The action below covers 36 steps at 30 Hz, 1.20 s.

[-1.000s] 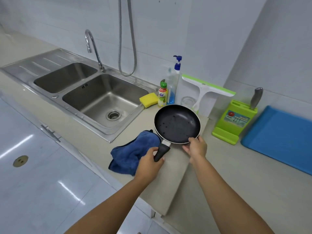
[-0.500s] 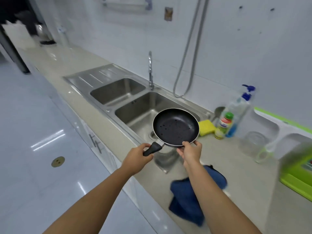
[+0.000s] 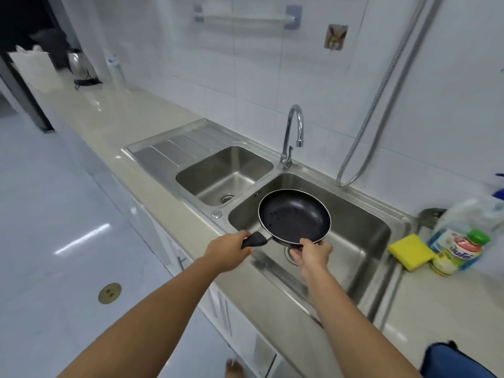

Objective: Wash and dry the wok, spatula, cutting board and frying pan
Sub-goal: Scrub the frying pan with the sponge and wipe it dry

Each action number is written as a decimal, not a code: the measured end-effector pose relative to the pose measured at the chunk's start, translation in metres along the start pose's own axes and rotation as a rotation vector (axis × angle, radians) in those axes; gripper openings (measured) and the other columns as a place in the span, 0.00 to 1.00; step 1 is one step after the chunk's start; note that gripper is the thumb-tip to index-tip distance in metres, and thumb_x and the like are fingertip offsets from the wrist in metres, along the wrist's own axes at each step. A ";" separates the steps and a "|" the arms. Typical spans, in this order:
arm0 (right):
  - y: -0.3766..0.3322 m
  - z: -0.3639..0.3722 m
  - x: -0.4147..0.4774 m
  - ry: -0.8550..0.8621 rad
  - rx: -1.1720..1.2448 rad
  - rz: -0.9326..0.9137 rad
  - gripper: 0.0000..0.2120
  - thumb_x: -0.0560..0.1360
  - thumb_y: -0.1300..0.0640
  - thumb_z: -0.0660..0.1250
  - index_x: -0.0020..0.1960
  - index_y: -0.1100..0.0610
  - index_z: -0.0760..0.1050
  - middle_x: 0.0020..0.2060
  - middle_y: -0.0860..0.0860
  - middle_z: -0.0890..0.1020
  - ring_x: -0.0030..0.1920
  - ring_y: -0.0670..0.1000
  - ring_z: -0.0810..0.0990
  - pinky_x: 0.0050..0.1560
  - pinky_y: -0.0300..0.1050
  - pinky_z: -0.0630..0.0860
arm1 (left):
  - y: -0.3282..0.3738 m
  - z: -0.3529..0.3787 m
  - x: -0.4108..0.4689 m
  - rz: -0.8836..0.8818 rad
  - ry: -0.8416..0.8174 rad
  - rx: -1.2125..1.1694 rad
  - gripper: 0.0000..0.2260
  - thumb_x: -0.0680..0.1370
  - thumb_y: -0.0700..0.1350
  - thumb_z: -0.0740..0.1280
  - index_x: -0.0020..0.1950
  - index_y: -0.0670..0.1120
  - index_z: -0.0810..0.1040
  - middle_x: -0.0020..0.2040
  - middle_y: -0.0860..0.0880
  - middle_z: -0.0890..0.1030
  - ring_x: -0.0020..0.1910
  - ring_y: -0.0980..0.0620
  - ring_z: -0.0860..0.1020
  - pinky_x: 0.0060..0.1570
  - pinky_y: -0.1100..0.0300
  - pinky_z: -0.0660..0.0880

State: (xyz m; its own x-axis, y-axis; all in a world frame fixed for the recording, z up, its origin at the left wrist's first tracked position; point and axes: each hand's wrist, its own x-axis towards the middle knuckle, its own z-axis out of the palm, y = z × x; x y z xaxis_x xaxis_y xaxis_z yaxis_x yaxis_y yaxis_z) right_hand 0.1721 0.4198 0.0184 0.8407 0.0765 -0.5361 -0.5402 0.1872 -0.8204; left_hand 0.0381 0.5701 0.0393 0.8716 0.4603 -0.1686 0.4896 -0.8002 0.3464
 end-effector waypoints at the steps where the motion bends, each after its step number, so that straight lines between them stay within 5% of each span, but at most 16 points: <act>1: 0.001 0.011 0.009 0.010 -0.001 0.003 0.21 0.77 0.70 0.62 0.66 0.61 0.60 0.61 0.62 0.74 0.35 0.55 0.79 0.34 0.48 0.81 | -0.004 -0.004 0.015 0.003 -0.003 0.022 0.16 0.80 0.57 0.60 0.66 0.54 0.72 0.55 0.50 0.81 0.54 0.47 0.78 0.48 0.55 0.73; 5: -0.001 0.051 0.051 0.006 0.010 0.009 0.19 0.76 0.69 0.64 0.63 0.59 0.61 0.61 0.61 0.74 0.37 0.55 0.80 0.42 0.50 0.79 | -0.025 -0.014 0.079 0.005 0.010 0.075 0.15 0.78 0.61 0.59 0.51 0.53 0.77 0.44 0.52 0.81 0.45 0.50 0.78 0.39 0.57 0.71; 12: 0.001 0.086 0.098 0.031 -0.135 0.009 0.23 0.75 0.62 0.70 0.61 0.56 0.59 0.51 0.57 0.78 0.42 0.55 0.78 0.51 0.55 0.79 | -0.063 -0.015 0.164 0.050 -0.018 0.053 0.15 0.77 0.65 0.60 0.52 0.57 0.78 0.41 0.55 0.80 0.42 0.52 0.78 0.36 0.57 0.70; 16: -0.017 0.094 0.123 0.227 -0.478 -0.193 0.31 0.73 0.58 0.71 0.71 0.60 0.61 0.65 0.57 0.72 0.62 0.58 0.72 0.65 0.53 0.69 | -0.073 -0.013 0.196 0.098 -0.058 0.029 0.16 0.76 0.65 0.61 0.53 0.57 0.79 0.40 0.55 0.80 0.42 0.52 0.78 0.37 0.57 0.71; 19: -0.047 0.106 0.145 0.290 -0.825 -0.396 0.29 0.75 0.55 0.67 0.74 0.58 0.64 0.73 0.56 0.64 0.72 0.60 0.62 0.71 0.55 0.61 | -0.084 -0.017 0.213 0.126 -0.083 0.063 0.16 0.76 0.65 0.61 0.55 0.58 0.78 0.42 0.56 0.81 0.43 0.52 0.78 0.38 0.58 0.70; 25: -0.090 0.178 0.172 -0.026 -1.233 -0.733 0.29 0.78 0.54 0.62 0.76 0.58 0.59 0.76 0.53 0.61 0.73 0.58 0.58 0.72 0.53 0.57 | -0.092 -0.013 0.238 0.166 -0.132 0.081 0.18 0.76 0.67 0.60 0.55 0.58 0.78 0.45 0.55 0.82 0.46 0.53 0.78 0.38 0.58 0.67; 32: -0.109 0.237 0.220 -0.030 -1.173 -0.543 0.38 0.78 0.54 0.64 0.79 0.57 0.44 0.79 0.52 0.51 0.77 0.57 0.53 0.74 0.56 0.57 | -0.110 -0.022 0.274 0.239 -0.186 0.087 0.16 0.75 0.67 0.61 0.55 0.60 0.77 0.43 0.56 0.81 0.43 0.53 0.78 0.36 0.59 0.66; 36: -0.090 0.246 0.235 -0.017 -1.036 -0.556 0.35 0.76 0.57 0.65 0.78 0.55 0.52 0.73 0.52 0.66 0.70 0.59 0.63 0.69 0.55 0.65 | -0.121 -0.021 0.282 0.270 -0.191 0.076 0.16 0.76 0.66 0.61 0.57 0.59 0.77 0.43 0.55 0.82 0.44 0.54 0.78 0.37 0.58 0.67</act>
State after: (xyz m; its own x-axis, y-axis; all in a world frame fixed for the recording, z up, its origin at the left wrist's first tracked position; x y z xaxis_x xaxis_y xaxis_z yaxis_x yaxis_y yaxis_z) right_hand 0.4275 0.6623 0.0155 0.9666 0.2499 -0.0572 0.1351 -0.6860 -0.7150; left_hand 0.2236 0.8048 -0.0304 0.9552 0.1536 -0.2529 0.2351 -0.9131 0.3333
